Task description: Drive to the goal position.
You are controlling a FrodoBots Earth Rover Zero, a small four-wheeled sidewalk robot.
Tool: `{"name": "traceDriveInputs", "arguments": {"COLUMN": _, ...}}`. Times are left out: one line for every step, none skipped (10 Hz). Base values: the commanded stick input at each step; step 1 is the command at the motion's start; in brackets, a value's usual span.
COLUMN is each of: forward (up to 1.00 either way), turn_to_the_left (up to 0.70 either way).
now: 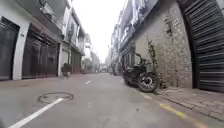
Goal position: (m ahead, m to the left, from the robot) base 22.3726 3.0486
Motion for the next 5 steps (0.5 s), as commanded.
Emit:
{"name": "traceDriveInputs", "arguments": {"forward": 0.5, "turn_to_the_left": -0.12}}
{"name": "traceDriveInputs", "arguments": {"forward": 0.5, "turn_to_the_left": -0.27}}
{"name": "traceDriveInputs", "arguments": {"forward": 0.5, "turn_to_the_left": -0.42}}
{"name": "traceDriveInputs", "arguments": {"forward": 0.5, "turn_to_the_left": 0.0}}
{"name": "traceDriveInputs", "arguments": {"forward": 0.5, "turn_to_the_left": 0.0}}
